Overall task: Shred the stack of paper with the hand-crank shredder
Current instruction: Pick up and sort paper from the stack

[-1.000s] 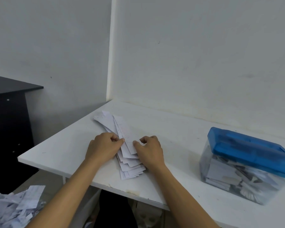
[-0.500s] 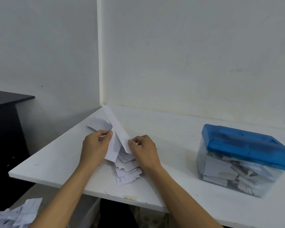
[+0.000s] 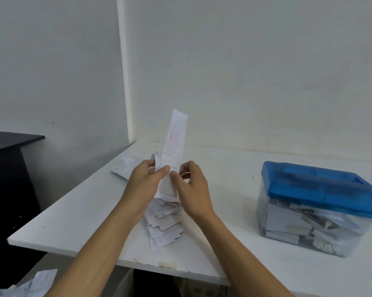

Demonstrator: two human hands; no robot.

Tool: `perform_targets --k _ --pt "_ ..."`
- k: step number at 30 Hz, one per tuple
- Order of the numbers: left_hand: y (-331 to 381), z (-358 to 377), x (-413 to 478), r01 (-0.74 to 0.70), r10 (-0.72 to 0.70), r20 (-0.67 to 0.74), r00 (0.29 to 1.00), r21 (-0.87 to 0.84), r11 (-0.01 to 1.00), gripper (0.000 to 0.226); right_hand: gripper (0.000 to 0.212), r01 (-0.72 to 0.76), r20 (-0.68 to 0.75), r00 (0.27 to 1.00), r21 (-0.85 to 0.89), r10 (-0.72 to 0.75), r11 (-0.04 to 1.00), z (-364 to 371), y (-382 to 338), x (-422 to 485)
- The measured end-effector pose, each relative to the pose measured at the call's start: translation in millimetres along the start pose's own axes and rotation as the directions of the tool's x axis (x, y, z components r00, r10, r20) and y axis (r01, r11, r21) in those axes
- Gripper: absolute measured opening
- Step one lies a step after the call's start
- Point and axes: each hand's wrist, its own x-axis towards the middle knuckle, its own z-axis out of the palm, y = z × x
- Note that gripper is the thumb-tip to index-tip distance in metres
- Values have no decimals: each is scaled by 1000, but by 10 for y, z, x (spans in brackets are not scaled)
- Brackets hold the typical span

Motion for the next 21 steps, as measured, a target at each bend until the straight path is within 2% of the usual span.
perform_targets --k 3,6,12,17,19,21 --pt "51 -5 5 -70 81 -38 996 232 970 7 14 -4 32 999 -32 5 999 5 -39 26" --pt "93 -16 -16 -88 116 -65 991 328 941 8 13 -55 125 991 -18 56 998 -17 -76 21" --pt "181 -75 22 -40 69 -92 993 288 957 13 16 -180 239 957 51 163 982 -26 -130 94" --pt "117 -49 67 70 -46 -110 993 221 973 11 37 -275 322 914 44 247 961 0 -82 93" --pt "46 -60 58 93 -68 -130 989 199 976 15 36 -267 291 922 -3 256 964 18 -32 67" --pt "2 -107 47 112 -92 -146 985 135 985 17 25 -259 179 949 -16 258 966 -10 14 72"
